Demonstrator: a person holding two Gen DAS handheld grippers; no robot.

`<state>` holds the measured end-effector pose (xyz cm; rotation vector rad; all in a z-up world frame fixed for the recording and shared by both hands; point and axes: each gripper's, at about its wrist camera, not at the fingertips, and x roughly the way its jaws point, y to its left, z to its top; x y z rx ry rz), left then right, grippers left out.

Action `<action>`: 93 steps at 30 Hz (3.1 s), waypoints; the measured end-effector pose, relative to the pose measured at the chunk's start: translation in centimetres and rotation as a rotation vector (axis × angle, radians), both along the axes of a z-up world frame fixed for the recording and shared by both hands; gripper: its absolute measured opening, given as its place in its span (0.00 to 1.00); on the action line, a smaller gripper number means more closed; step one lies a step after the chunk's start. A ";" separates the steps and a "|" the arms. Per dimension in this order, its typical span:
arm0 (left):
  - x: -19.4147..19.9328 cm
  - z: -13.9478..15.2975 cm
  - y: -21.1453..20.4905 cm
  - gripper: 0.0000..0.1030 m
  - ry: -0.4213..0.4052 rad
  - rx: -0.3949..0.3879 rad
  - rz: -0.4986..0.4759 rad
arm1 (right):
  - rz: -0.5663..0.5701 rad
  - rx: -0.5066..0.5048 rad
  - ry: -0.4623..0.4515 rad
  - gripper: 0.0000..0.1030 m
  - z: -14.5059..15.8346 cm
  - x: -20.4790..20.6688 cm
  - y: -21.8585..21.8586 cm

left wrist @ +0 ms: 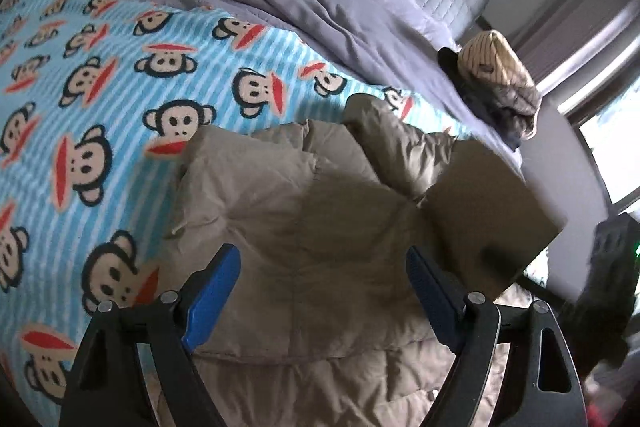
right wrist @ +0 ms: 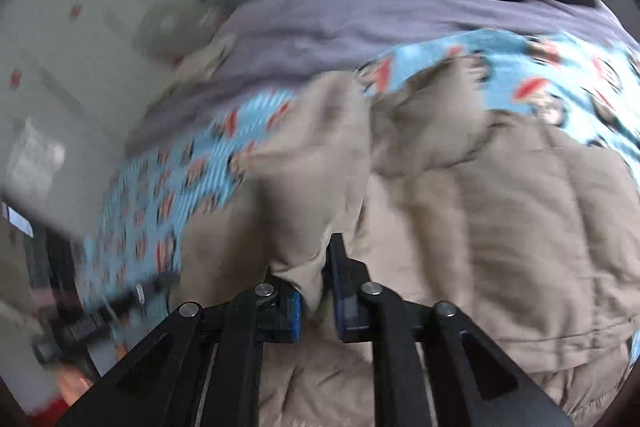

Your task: Fold large clothes

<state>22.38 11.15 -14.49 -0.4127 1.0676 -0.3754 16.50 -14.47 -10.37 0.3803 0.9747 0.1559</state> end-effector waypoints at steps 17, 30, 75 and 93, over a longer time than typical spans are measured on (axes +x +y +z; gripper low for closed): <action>1.8 -4.0 -8.3 0.84 0.132 -0.086 -0.208 | -0.419 0.248 0.250 0.68 -5.0 -10.8 -18.9; -0.3 -5.6 -6.4 0.18 0.124 0.062 -0.202 | -0.445 0.227 0.220 0.09 -6.6 -7.4 -20.9; 2.6 -6.7 -9.0 0.18 0.070 0.337 -0.124 | -0.395 0.051 0.229 0.15 -9.1 -2.9 -24.6; -2.8 -5.4 -8.0 0.18 0.030 0.471 -0.162 | -0.311 -0.125 0.220 0.19 -5.6 -8.1 -18.8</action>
